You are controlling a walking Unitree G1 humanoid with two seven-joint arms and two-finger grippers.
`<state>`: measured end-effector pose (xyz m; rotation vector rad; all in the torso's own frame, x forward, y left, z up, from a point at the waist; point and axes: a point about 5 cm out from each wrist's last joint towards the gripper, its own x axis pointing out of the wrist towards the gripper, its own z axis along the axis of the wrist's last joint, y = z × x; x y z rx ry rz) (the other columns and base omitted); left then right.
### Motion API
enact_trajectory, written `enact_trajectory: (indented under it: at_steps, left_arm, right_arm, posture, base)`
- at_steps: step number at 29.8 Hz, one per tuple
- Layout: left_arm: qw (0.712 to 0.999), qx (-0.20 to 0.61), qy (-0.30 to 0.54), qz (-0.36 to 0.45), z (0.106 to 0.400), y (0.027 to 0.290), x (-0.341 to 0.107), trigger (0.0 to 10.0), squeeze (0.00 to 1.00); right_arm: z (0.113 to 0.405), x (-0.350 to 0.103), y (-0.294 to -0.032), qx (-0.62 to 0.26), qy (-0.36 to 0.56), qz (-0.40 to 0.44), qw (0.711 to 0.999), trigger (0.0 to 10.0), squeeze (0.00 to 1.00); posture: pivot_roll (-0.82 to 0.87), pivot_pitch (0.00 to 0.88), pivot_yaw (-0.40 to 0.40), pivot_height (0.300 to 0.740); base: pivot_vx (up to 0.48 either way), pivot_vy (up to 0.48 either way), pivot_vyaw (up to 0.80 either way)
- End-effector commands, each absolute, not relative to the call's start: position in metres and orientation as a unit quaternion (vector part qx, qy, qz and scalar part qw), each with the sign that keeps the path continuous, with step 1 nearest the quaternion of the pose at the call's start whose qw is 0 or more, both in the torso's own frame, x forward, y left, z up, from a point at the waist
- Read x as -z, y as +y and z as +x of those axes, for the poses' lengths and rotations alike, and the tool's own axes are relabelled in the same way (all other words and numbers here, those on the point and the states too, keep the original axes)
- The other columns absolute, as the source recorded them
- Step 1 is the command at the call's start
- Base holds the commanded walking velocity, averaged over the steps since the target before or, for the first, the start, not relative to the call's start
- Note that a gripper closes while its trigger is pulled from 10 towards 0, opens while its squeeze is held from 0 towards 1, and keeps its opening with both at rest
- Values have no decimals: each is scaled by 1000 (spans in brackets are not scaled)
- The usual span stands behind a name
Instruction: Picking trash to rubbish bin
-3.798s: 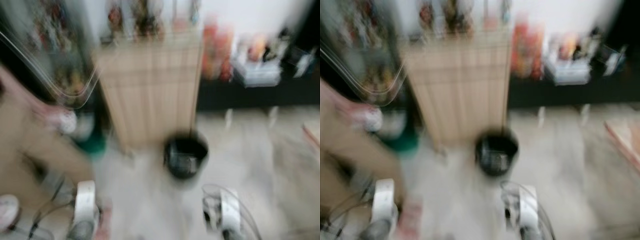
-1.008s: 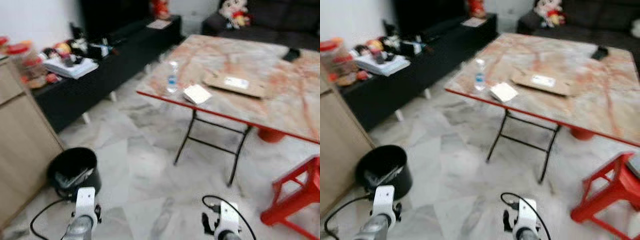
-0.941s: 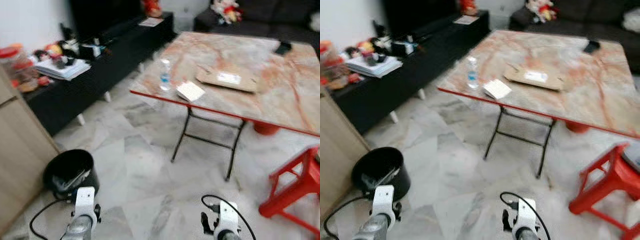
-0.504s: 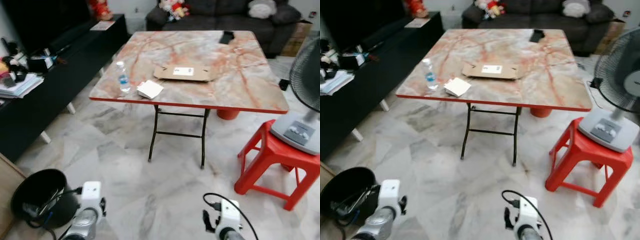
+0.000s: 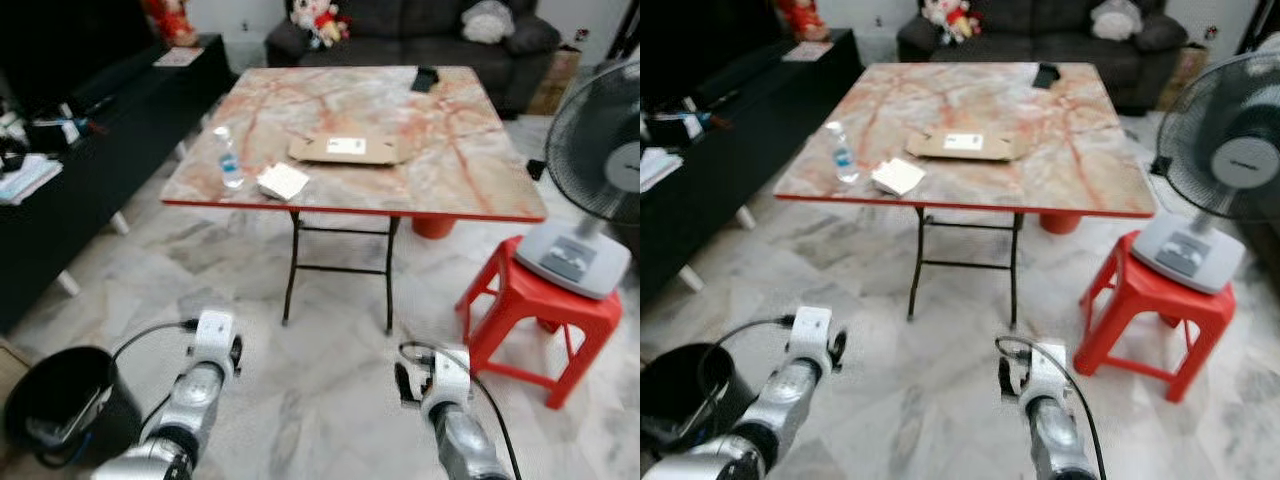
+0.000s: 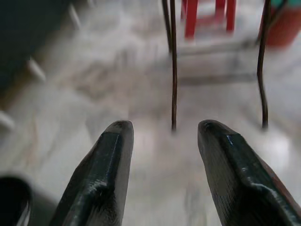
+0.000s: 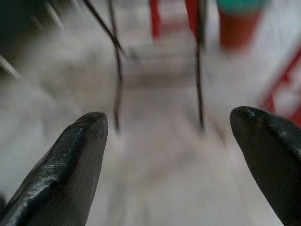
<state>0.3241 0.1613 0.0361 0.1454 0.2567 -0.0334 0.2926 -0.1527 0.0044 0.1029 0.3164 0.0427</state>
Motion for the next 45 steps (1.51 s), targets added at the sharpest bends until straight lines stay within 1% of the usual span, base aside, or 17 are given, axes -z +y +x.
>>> enact_trajectory:
  at_steps: [1, 2, 7, 10, 16, 19, 21, 25, 45]
  left_arm:
    - [993, 20, 88, 71, 332, 154, -50, 10000, 0]
    - [995, 27, 61, 70, 336, 148, -58, 10000, 0]
    - [997, 34, 4, 72, 342, 137, -76, 10000, 0]
    - [998, 22, -25, 52, 350, 133, -91, 10000, 0]
    - [995, 35, -60, 65, 357, 129, -107, 10000, 0]
    - [995, 34, -62, 65, 357, 129, -108, 10000, 0]
    - [995, 31, -68, 58, 360, 129, -113, 10000, 0]
    - [995, 38, -78, 56, 361, 126, -118, 10000, 0]
    - [993, 47, -85, 69, 362, 121, -121, 10000, 0]
  right_arm:
    - [303, -20, -148, -35, 111, 46, 992, 10000, 0]
    - [313, -35, -144, -43, 69, 38, 996, 10000, 0]
    - [330, -68, -138, -52, -13, 38, 998, 10000, 0]
    - [339, -88, -134, -55, -55, 47, 996, 10000, 0]
    - [346, -103, -124, -60, -84, 51, 993, 10000, 0]
    - [346, -104, -124, -60, -87, 51, 993, 10000, 0]
    - [347, -106, -120, -61, -92, 51, 993, 10000, 0]
    - [347, -108, -122, -61, -94, 55, 992, 10000, 0]
    - [350, -114, -124, -58, -101, 57, 992, 10000, 0]
  posture:
    - [-63, 0, 43, 740]
    - [-63, 0, 43, 740]
    - [-77, 0, 37, 740]
    - [-70, 0, 29, 740]
    - [-63, 0, 40, 740]
    - [-63, 0, 40, 740]
    - [-61, 0, 45, 740]
    - [-57, 0, 41, 740]
    - [-55, 0, 36, 740]
  base:
    - [0, 0, 0]
    - [0, 0, 0]
    - [0, 0, 0]
    - [0, 0, 0]
    - [0, 0, 0]
    - [0, 0, 0]
    - [255, 0, 0]
    - [276, 0, 0]
    - [331, 0, 62]
